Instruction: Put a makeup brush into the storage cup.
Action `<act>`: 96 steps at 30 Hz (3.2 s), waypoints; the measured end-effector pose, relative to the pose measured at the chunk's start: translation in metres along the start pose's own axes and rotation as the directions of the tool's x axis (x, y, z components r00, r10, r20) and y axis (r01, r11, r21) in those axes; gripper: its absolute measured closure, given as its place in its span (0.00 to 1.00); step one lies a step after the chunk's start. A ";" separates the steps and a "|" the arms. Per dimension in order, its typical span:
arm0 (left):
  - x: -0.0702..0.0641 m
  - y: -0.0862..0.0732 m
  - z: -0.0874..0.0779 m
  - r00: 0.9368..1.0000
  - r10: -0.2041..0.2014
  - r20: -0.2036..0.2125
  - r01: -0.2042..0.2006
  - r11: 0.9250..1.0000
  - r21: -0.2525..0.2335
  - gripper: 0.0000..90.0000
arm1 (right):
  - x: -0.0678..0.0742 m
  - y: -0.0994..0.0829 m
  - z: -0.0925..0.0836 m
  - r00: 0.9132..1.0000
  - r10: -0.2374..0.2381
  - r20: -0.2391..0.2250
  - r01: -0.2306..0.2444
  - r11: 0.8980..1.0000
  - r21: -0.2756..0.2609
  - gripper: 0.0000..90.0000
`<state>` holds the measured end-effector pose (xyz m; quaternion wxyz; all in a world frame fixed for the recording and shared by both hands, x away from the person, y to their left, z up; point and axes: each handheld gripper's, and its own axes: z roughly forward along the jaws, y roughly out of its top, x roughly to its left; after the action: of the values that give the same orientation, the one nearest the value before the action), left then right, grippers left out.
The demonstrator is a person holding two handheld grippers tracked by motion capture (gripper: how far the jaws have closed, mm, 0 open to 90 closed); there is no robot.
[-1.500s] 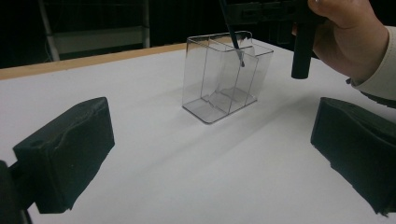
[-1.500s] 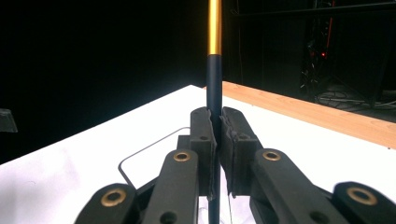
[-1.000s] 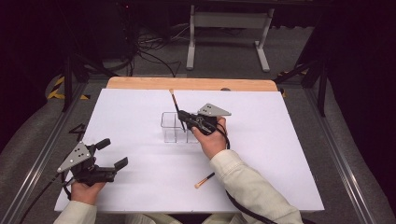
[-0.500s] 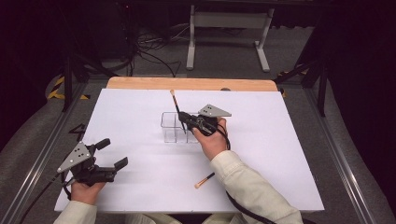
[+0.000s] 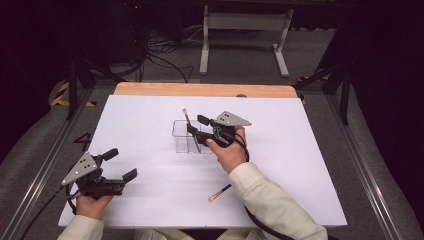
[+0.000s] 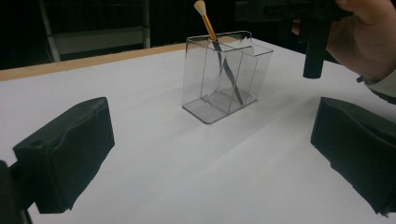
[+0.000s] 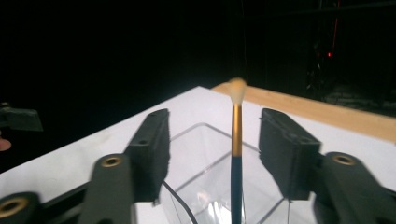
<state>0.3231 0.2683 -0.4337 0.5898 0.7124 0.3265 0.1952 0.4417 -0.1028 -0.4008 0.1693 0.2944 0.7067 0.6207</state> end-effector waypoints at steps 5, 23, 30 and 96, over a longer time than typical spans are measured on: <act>0.000 0.000 0.000 1.000 -0.002 -0.002 0.002 1.000 0.001 0.00 | 0.003 0.017 -0.016 0.999 -0.036 -0.016 0.035 0.999 -0.036 0.37; 0.000 0.001 0.004 1.000 -0.001 0.004 0.001 1.000 0.003 0.00 | -0.008 0.041 -0.070 0.996 -0.078 -0.047 0.075 0.996 -0.053 0.25; 0.000 0.001 0.005 1.000 0.000 0.008 0.000 1.000 0.009 0.00 | -0.010 0.045 -0.091 0.995 -0.087 -0.039 0.085 0.995 -0.059 0.25; -0.001 0.001 0.010 1.000 -0.002 0.005 0.002 1.000 0.019 0.00 | -0.019 0.041 -0.159 0.969 -0.194 -0.151 0.232 0.926 0.297 0.18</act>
<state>0.3293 0.2610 -0.4346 0.5840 0.7180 0.3277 0.1896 0.3684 -0.2358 -0.3356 0.1447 0.2015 0.8326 0.4952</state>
